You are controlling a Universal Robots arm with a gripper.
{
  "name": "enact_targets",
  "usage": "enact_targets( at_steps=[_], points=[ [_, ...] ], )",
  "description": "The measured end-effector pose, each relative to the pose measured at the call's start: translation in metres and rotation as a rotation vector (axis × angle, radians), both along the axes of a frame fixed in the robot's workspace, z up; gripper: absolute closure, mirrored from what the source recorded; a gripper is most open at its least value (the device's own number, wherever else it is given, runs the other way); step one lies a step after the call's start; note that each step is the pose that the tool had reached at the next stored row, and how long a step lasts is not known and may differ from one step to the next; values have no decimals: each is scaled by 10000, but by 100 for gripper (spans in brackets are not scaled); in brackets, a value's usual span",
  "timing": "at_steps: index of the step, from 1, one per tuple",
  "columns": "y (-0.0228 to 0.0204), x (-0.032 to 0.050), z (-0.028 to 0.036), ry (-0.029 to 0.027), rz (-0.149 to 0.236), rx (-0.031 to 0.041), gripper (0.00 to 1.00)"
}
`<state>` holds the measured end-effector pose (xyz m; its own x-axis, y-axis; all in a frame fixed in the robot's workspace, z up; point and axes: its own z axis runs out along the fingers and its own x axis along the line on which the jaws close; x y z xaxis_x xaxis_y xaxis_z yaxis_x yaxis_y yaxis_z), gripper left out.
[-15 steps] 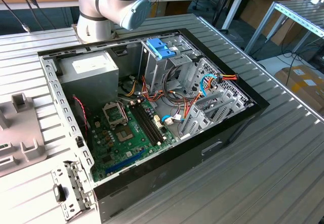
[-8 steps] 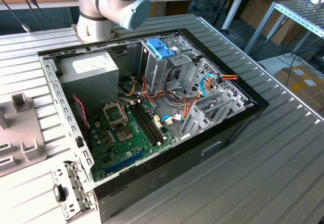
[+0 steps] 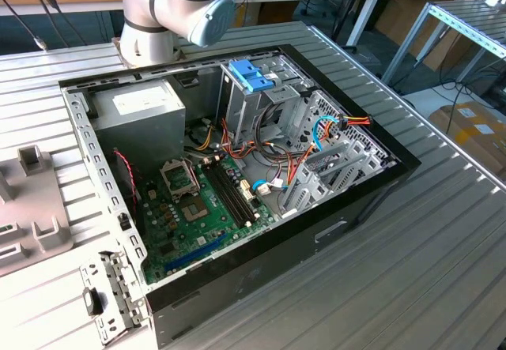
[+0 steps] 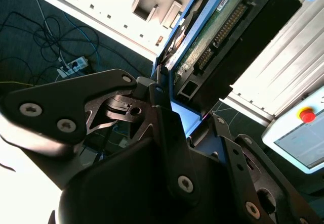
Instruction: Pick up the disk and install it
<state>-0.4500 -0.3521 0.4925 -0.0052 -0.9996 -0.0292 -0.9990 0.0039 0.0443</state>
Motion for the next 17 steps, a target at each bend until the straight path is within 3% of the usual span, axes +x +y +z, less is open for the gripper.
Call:
enact_targets(
  at_steps=[17],
  points=[
    [-49,0,-4,0,0,0,63]
  ],
)
